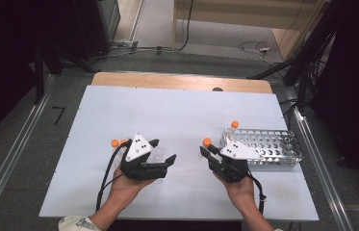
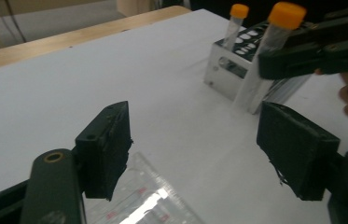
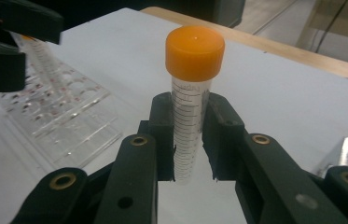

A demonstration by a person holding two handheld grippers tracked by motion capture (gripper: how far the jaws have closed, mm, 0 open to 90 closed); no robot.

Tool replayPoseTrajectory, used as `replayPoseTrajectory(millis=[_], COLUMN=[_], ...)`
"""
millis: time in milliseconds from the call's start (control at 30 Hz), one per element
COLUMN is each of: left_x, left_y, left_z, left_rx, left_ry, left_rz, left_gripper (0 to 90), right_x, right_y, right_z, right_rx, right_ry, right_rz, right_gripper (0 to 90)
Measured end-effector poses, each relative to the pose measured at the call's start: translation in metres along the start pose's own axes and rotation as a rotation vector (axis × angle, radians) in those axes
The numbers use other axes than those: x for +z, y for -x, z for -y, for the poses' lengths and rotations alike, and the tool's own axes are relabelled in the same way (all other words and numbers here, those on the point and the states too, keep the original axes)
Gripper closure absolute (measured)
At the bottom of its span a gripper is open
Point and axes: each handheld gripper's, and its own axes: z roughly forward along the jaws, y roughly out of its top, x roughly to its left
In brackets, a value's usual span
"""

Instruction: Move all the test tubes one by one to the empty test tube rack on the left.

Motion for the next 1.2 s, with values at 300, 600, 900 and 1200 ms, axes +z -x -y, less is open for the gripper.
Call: replayPoseTrajectory(millis=[300,600,900,1200], left_x=[0.014,0.027,0.03,0.031], left_y=[0.016,0.028,0.032,0.033], left_z=[-0.01,-0.009,-0.007,-0.006], left_rx=[0.01,0.051,0.058,0.076], left_ry=[0.038,0.023,0.029,0.026], left_rz=[0.049,0.066,0.079,0.056], left_gripper=[31.9,51.2,57.6,69.1], right_x=[0.011,0.018,0.022,0.021], right_y=[-0.014,-0.023,-0.03,-0.031], right_z=[0.003,0.005,0.006,0.007], right_rx=[-0.014,-0.006,-0.02,-0.022], right_ry=[-0.036,-0.066,-0.088,-0.091], right_rz=[-0.059,-0.113,-0.154,-0.159], right_gripper=[72.5,72.4,72.4,72.4])
